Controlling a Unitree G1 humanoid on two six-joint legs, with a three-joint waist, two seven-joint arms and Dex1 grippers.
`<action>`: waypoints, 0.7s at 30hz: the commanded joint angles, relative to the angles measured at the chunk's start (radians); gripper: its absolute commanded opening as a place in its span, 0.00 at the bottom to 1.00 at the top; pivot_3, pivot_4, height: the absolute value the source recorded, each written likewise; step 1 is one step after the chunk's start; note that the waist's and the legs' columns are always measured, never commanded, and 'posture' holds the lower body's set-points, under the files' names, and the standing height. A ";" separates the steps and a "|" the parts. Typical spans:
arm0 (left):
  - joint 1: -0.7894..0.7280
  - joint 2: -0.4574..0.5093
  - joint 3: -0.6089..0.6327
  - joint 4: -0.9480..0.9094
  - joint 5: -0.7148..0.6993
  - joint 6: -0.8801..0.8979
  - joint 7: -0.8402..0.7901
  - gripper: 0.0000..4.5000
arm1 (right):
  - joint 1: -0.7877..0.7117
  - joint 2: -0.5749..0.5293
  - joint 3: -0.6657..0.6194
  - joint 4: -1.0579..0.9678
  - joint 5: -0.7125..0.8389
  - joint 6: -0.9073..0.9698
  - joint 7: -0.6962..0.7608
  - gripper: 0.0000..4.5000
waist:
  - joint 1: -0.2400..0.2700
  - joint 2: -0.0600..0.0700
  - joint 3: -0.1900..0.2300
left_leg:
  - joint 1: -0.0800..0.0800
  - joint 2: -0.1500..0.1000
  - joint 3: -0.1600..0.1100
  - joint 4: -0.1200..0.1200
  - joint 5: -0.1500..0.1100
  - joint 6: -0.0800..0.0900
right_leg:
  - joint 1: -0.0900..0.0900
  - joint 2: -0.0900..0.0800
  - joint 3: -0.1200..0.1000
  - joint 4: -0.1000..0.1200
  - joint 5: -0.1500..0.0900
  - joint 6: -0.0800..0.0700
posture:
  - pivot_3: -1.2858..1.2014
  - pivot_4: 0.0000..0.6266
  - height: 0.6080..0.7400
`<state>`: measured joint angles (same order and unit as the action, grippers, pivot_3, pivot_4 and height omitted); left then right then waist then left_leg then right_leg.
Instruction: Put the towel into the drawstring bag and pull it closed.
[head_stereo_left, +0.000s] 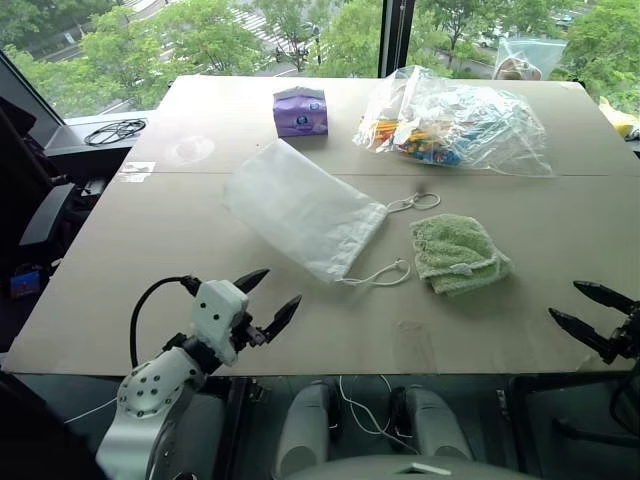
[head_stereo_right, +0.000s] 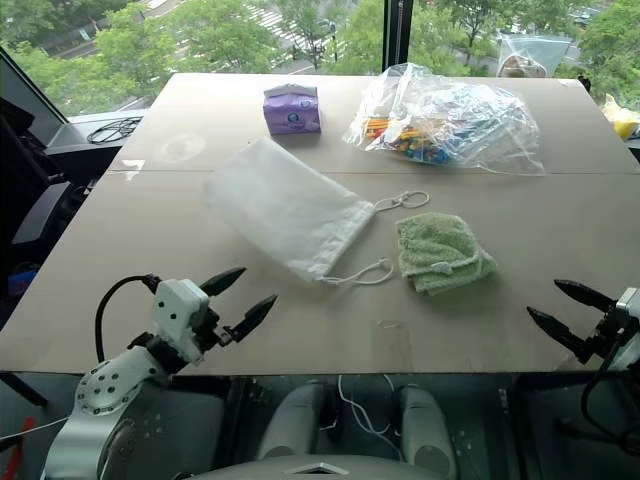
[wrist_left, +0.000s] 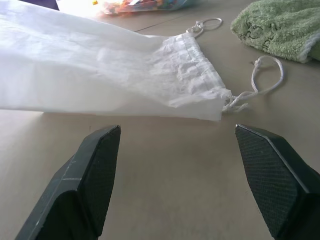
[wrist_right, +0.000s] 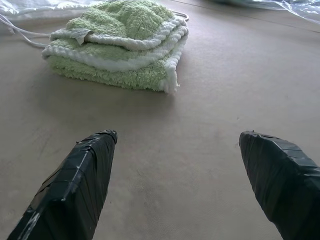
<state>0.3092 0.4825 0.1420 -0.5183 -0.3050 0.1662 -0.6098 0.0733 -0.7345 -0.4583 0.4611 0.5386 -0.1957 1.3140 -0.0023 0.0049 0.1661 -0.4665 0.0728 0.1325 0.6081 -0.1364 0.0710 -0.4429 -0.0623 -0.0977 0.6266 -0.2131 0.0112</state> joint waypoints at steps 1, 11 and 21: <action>-0.028 0.006 -0.013 -0.057 -0.036 0.023 -0.006 0.83 | -0.002 -0.008 -0.032 -0.062 0.043 0.024 0.009 0.93 | 0.000 0.000 0.000 | 0.000 0.000 0.000 0.000 0.000 0.000 | 0.000 0.000 0.000 0.000 0.000 0.000 | 0.52 0.24 0.99; -0.401 -0.109 -0.216 0.041 0.017 0.233 0.126 0.83 | -0.023 -0.020 0.025 -0.464 0.217 0.276 0.038 0.93 | 0.020 0.003 -0.002 | 0.003 0.000 -0.001 0.004 0.000 0.000 | 0.005 0.001 -0.001 0.001 0.000 0.000 | 0.52 0.24 0.99; -0.588 -0.190 -0.429 0.335 0.368 0.113 0.289 0.83 | -0.049 -0.023 0.026 -0.588 0.257 0.372 0.023 0.93 | 0.025 0.001 -0.003 | 0.003 -0.001 -0.002 0.008 -0.001 0.003 | 0.008 0.002 0.000 0.001 0.000 0.000 | 0.52 0.24 0.99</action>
<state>-0.2709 0.3003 -0.2675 -0.1986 0.0029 0.3118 -0.3641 0.0217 -0.7467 -0.4003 -0.1052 0.7769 0.1724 1.3346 0.0225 0.0059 0.1632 -0.4633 0.0723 0.1301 0.6158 -0.1380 0.0737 -0.4346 -0.0605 -0.0979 0.6275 -0.2129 0.0115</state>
